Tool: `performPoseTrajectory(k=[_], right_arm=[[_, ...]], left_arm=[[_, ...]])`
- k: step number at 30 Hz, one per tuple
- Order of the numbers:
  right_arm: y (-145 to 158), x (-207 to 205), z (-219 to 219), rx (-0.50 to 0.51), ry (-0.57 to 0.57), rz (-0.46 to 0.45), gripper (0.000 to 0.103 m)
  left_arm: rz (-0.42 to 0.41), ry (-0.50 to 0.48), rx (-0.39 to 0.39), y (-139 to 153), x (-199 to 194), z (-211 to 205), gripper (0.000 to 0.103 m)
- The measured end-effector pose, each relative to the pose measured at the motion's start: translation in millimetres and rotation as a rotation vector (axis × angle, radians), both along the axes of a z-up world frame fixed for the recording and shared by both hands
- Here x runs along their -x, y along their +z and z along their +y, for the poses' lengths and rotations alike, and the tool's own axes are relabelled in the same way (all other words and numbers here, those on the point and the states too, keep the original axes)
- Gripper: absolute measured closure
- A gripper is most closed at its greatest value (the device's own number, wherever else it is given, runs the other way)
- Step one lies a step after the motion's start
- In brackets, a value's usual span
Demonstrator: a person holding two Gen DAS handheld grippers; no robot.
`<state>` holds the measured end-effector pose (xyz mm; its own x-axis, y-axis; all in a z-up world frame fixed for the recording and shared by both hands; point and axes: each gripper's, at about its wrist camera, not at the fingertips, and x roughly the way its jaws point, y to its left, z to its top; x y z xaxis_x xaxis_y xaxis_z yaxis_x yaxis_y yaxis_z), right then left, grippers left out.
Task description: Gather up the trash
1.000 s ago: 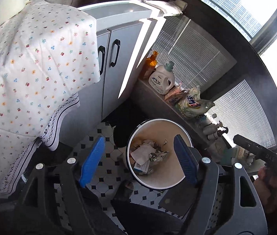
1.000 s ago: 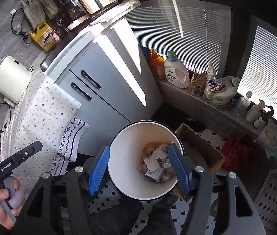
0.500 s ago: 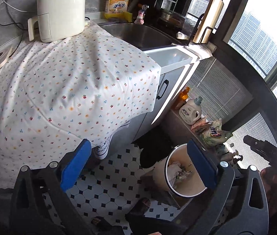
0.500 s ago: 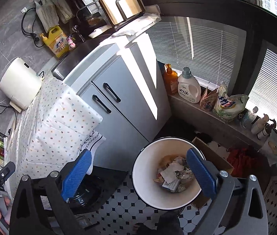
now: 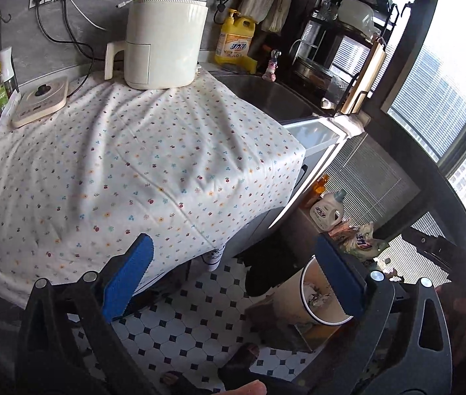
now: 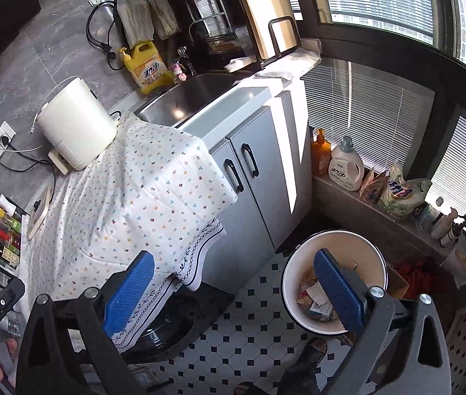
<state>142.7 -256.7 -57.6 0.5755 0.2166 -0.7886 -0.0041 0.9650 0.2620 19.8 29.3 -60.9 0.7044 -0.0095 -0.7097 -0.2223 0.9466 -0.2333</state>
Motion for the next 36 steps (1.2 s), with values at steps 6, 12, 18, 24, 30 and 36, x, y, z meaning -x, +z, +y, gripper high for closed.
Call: performPoseTrajectory(k=[6,12,18,24,30,36], right_arm=[[25.4,32.5,35.8,0.009,0.014,-0.049,0.008],[41.6,62.1,61.7,0.017,0.022,-0.087,0.008],[54.3,90.1,82.2,0.019,0.035,-0.143,0.008],[63.9,106.5,101.7,0.020,0.061,-0.171,0.008],[71.5,114.7,117.5,0.015,0.081,-0.194,0.008],[78.7,117.7,122.0,0.018,0.090,-0.216,0.008]], left_arm=[[-0.040,0.020,-0.003,17.4,33.3,24.9,0.006],[-0.082,0.039,-0.021,30.9,70.8,46.0,0.006],[-0.136,0.053,-0.064,43.8,104.0,58.4,0.006],[-0.173,0.096,-0.070,54.2,127.8,73.8,0.006],[-0.189,0.114,-0.074,58.8,137.4,84.1,0.006],[-0.207,0.113,-0.075,63.3,138.5,86.1,0.006]])
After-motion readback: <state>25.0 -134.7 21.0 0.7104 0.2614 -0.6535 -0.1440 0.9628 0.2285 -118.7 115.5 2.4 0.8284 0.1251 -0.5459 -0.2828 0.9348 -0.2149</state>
